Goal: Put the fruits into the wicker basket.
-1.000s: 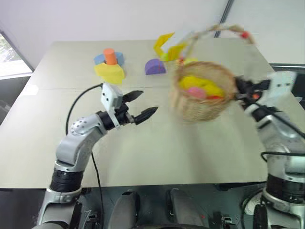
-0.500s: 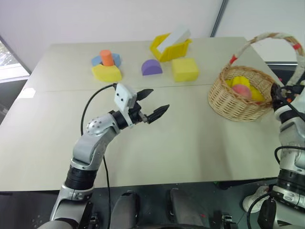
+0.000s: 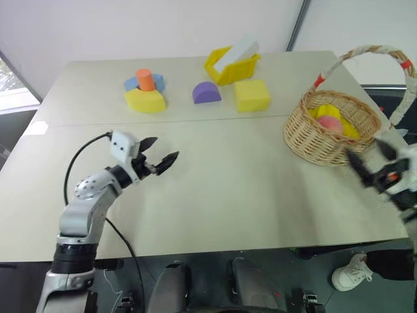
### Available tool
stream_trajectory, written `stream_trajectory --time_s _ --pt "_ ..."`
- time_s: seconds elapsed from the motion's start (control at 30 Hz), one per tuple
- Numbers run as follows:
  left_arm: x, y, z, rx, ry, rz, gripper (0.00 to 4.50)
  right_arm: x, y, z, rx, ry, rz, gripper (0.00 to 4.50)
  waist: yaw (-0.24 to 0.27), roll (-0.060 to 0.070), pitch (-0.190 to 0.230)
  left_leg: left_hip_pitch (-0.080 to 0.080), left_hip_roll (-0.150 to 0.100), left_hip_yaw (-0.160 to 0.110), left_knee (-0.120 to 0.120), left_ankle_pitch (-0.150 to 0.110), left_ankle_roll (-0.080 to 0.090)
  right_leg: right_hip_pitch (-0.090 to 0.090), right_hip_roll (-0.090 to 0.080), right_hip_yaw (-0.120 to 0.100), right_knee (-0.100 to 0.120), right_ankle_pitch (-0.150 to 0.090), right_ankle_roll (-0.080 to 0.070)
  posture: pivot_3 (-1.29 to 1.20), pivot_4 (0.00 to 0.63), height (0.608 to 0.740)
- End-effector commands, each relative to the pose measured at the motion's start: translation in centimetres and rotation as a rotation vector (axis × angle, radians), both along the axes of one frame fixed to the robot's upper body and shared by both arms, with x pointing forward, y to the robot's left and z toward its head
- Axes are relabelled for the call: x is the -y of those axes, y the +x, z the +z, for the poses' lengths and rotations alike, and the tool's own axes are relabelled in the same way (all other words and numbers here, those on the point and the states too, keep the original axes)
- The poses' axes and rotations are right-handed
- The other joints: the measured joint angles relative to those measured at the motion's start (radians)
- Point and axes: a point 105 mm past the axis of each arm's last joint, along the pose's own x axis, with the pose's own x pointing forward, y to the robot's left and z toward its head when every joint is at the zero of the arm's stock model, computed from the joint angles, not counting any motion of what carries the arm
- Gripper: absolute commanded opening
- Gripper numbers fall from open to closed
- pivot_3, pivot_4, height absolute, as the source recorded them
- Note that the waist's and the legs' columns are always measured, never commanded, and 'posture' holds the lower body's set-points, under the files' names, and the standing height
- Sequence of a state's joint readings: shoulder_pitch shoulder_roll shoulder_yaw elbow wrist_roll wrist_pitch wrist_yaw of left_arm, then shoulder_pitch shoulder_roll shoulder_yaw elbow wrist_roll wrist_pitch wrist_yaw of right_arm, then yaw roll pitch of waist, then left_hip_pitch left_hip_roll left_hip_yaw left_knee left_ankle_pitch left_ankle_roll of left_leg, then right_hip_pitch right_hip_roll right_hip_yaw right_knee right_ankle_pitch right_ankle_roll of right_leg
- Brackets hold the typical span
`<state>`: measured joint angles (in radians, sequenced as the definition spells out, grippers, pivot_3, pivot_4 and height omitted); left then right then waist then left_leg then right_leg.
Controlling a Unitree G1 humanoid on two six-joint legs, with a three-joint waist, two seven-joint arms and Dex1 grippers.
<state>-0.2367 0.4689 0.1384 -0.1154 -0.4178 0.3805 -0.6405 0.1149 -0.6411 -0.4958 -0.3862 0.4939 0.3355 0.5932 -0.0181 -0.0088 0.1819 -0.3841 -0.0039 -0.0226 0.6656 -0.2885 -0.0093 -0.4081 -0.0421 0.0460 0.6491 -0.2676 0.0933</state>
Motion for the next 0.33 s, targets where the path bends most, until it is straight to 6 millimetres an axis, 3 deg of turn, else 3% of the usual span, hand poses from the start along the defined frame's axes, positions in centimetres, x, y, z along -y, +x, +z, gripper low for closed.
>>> stream_trajectory --time_s 0.03,0.2,0.33 --pt "-2.0 -0.4 0.0 0.036 0.022 0.088 4.50 -4.1 0.2 -0.4 -0.011 -0.020 0.190 3.40 0.002 0.000 0.000 0.001 0.000 0.000 0.000 0.000 0.000 0.001 -0.001 0.000 0.000 0.000 0.000 0.00 0.150 0.740" --pt "-2.8 -1.3 -0.9 0.026 0.020 0.133 4.50 -5.3 1.5 -1.9 -0.045 -0.017 0.231 3.40 0.006 0.000 0.000 0.000 -0.001 0.000 0.000 0.000 0.000 0.000 -0.003 0.000 -0.001 0.000 0.000 0.00 0.150 0.740" --pt "-2.7 -1.7 -0.9 0.016 0.004 0.136 4.50 -5.2 2.5 -2.7 -0.048 -0.035 0.223 3.40 0.009 -0.001 0.000 -0.001 -0.001 -0.001 0.000 0.000 0.000 0.000 -0.004 -0.001 -0.002 0.000 0.000 0.00 0.150 0.740"
